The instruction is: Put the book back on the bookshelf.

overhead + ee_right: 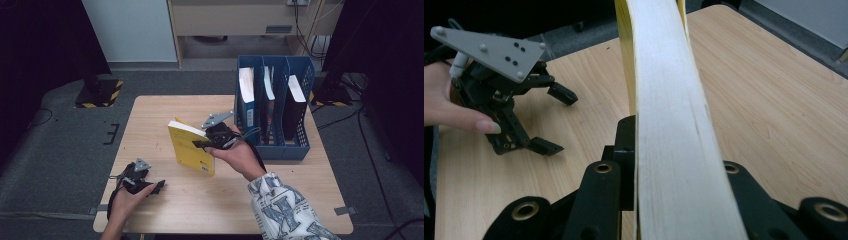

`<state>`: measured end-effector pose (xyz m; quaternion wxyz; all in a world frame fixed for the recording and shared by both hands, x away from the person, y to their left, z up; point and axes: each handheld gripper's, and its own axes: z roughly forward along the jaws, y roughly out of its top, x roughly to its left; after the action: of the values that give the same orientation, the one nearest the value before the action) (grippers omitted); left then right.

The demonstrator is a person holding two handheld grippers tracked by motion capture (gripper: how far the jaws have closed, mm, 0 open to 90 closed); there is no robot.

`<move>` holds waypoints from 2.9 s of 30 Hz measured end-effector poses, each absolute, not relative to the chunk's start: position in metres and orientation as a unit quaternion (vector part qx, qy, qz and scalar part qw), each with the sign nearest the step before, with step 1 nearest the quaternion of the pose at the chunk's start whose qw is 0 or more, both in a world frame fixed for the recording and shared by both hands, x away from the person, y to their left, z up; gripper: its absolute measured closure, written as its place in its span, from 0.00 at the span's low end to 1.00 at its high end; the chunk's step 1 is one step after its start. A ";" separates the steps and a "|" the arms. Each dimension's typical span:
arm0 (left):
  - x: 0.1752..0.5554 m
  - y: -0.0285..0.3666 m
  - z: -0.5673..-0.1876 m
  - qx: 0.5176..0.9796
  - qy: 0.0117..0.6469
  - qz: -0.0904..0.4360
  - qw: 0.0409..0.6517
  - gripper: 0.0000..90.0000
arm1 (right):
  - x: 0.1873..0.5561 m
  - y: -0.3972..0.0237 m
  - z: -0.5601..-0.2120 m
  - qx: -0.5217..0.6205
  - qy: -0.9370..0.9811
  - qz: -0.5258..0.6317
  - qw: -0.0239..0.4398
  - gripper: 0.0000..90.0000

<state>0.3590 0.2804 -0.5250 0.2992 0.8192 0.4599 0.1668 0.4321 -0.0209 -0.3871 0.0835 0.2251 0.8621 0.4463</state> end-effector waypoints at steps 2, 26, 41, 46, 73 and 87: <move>0.360 0.282 -0.527 0.819 0.464 0.164 0.295 0.09 | 0.434 -0.023 -0.388 0.242 0.856 0.451 0.079 0.83; 0.359 0.297 -0.536 0.799 0.470 0.192 0.323 0.00 | 0.427 -0.067 -0.371 0.310 0.811 0.492 0.063 0.84; 0.359 0.297 -0.537 0.798 0.471 0.193 0.322 0.00 | 0.400 -0.114 -0.371 0.328 0.798 0.500 0.075 0.84; 0.359 0.297 -0.537 0.798 0.471 0.193 0.322 0.00 | 0.394 -0.133 -0.375 0.344 0.791 0.499 0.079 0.83; 0.358 0.296 -0.537 0.797 0.473 0.194 0.321 0.00 | 0.372 -0.203 -0.352 0.402 0.756 0.508 0.093 0.83; 0.358 0.296 -0.537 0.796 0.474 0.195 0.321 0.00 | 0.369 -0.236 -0.336 0.429 0.739 0.509 0.098 0.83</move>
<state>0.3585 0.2956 -0.5366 0.3214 0.7962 0.4744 0.1945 0.3688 -0.2362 -0.3360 0.0982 0.4293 0.7395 0.5092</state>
